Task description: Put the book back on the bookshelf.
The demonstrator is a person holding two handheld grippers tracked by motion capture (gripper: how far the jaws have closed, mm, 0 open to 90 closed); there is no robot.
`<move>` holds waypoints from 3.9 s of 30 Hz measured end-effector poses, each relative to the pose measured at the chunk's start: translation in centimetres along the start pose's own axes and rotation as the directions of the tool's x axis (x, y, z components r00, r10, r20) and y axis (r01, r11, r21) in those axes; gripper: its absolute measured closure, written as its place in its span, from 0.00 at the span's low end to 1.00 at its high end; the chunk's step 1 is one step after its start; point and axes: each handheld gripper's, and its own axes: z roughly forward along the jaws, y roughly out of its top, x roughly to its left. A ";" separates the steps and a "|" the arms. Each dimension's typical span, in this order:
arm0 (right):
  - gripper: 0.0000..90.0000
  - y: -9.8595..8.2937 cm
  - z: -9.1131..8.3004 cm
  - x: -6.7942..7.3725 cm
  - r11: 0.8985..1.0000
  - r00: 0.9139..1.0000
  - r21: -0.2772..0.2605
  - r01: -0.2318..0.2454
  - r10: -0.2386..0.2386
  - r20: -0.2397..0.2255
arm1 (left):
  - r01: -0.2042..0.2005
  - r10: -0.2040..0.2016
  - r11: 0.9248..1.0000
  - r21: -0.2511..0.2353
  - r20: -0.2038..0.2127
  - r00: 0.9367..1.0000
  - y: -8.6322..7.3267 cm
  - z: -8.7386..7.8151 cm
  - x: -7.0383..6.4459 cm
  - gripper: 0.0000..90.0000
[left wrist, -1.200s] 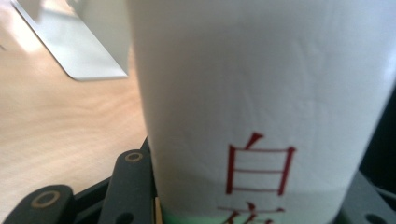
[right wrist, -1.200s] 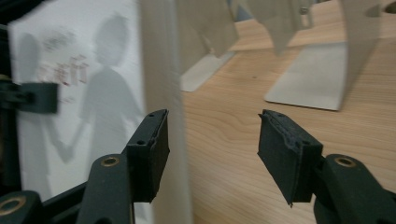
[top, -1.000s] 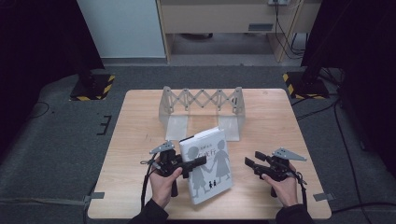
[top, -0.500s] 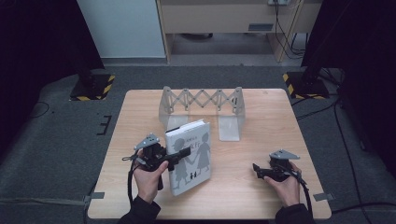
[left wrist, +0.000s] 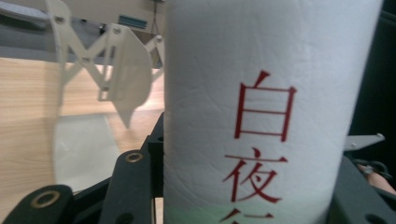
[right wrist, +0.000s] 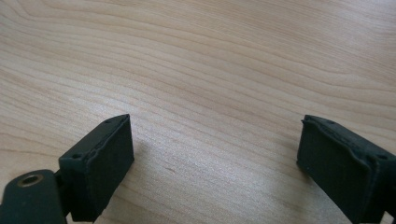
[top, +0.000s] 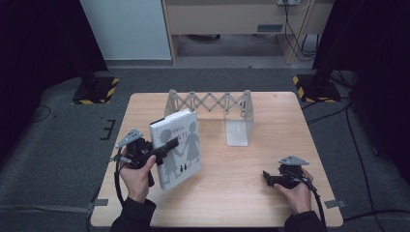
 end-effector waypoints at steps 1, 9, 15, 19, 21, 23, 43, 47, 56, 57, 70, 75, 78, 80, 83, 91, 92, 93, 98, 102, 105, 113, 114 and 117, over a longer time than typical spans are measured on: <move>0.12 0.0 0.0 0.0 1.000 1.000 0.001 0.000 0.000 0.000 | -0.003 0.003 1.000 -0.002 -0.009 1.000 0.2 0.0 0.1 0.57; 0.09 0.0 0.1 0.0 1.000 1.000 0.005 -0.001 0.001 -0.004 | 0.000 -0.002 1.000 -0.027 -0.051 0.999 1.9 1.2 1.1 0.57; 0.07 0.0 0.1 0.0 1.000 1.000 0.013 -0.003 0.003 -0.004 | -0.036 0.033 0.999 -0.026 -0.111 0.993 3.0 2.4 1.5 0.57; 0.07 0.0 0.1 0.0 1.000 1.000 0.013 -0.003 0.004 -0.004 | -0.046 0.042 0.999 -0.025 -0.138 0.989 3.7 3.1 2.0 0.57; 0.07 0.0 0.1 0.0 1.000 1.000 0.013 -0.003 0.003 -0.004 | -0.055 0.050 0.998 -0.030 -0.153 0.987 4.1 3.5 2.2 0.57; 0.07 0.0 0.1 0.0 1.000 1.000 0.013 -0.003 0.003 -0.004 | -0.055 0.048 0.998 -0.035 -0.164 0.985 4.4 4.0 2.5 0.57; 0.07 0.0 0.1 0.0 1.000 1.000 0.013 -0.003 0.004 -0.004 | -0.092 0.082 0.996 -0.024 -0.257 0.963 4.4 8.3 4.2 0.57; 0.07 0.0 0.1 0.0 1.000 1.000 0.013 -0.003 0.003 -0.004 | -0.077 0.067 0.997 -0.028 -0.264 0.962 3.8 9.1 4.5 0.57; 0.07 0.0 0.1 0.0 1.000 1.000 0.013 -0.003 0.003 -0.004 | -0.088 0.079 0.996 -0.023 -0.264 0.961 2.5 9.6 4.8 0.57; 0.07 0.0 0.1 0.0 1.000 1.000 0.013 -0.003 0.003 -0.004 | -0.091 0.082 0.996 -0.022 -0.262 0.962 2.4 9.5 4.8 0.57; 0.07 0.0 0.1 0.0 1.000 1.000 0.013 -0.004 0.004 -0.004 | -0.179 0.181 0.983 0.029 -0.245 0.953 0.1 6.9 3.6 0.56; 0.07 0.0 0.1 0.0 1.000 1.000 0.013 -0.003 0.004 -0.004 | -0.207 0.219 0.976 0.074 -0.252 0.943 -0.8 5.8 2.9 0.56; 0.07 0.0 0.1 0.0 1.000 1.000 0.013 -0.003 0.004 -0.003 | -0.208 0.223 0.974 0.085 -0.256 0.941 -1.4 5.2 2.8 0.56; 0.07 0.0 0.1 0.0 1.000 1.000 0.013 -0.003 0.003 -0.004 | -0.200 0.214 0.977 0.081 -0.258 0.942 -1.7 5.0 2.8 0.56; 0.07 0.0 0.1 0.0 1.000 1.000 0.013 -0.003 0.003 -0.004 | -0.188 0.202 0.979 0.078 -0.261 0.944 -2.2 4.5 3.0 0.56; 0.07 0.0 0.1 0.0 1.000 1.000 0.013 -0.003 0.003 -0.004 | -0.210 0.213 0.977 0.041 -0.276 0.937 -3.1 4.5 2.5 0.56; 0.07 0.0 0.1 0.0 1.000 1.000 0.013 -0.003 0.003 -0.004 | -0.211 0.211 0.977 0.031 -0.279 0.937 -3.2 4.5 2.5 0.56; 0.07 0.0 0.1 0.0 1.000 1.000 0.013 -0.003 0.003 -0.004 | -0.215 0.213 0.976 0.024 -0.281 0.936 -3.3 4.5 2.5 0.56; 0.07 0.0 0.1 0.0 1.000 1.000 0.013 -0.003 0.003 -0.004 | -0.221 0.212 0.975 0.008 -0.312 0.926 -3.7 4.5 2.1 0.56; 0.07 0.0 0.1 0.0 1.000 1.000 0.013 -0.003 0.003 -0.004 | -0.198 0.183 0.980 -0.012 -0.330 0.926 -3.6 4.5 2.5 0.56; 0.07 0.0 0.1 0.0 1.000 1.000 0.013 -0.003 0.003 -0.004 | -0.171 0.151 0.985 -0.031 -0.338 0.929 -3.5 4.5 2.9 0.57; 0.07 0.1 0.1 0.0 1.000 1.000 0.013 -0.002 0.002 -0.003 | -0.148 0.123 0.988 -0.049 -0.339 0.933 -2.7 5.1 3.6 0.57; 0.07 0.1 0.1 0.0 1.000 1.000 0.013 -0.003 0.003 -0.003 | -0.152 0.126 0.987 -0.050 -0.347 0.929 -2.8 5.4 3.6 0.57; 0.07 0.1 0.1 0.0 1.000 1.000 0.013 -0.002 0.002 -0.003 | -0.184 0.159 0.982 -0.040 -0.354 0.922 -2.8 5.9 3.3 0.57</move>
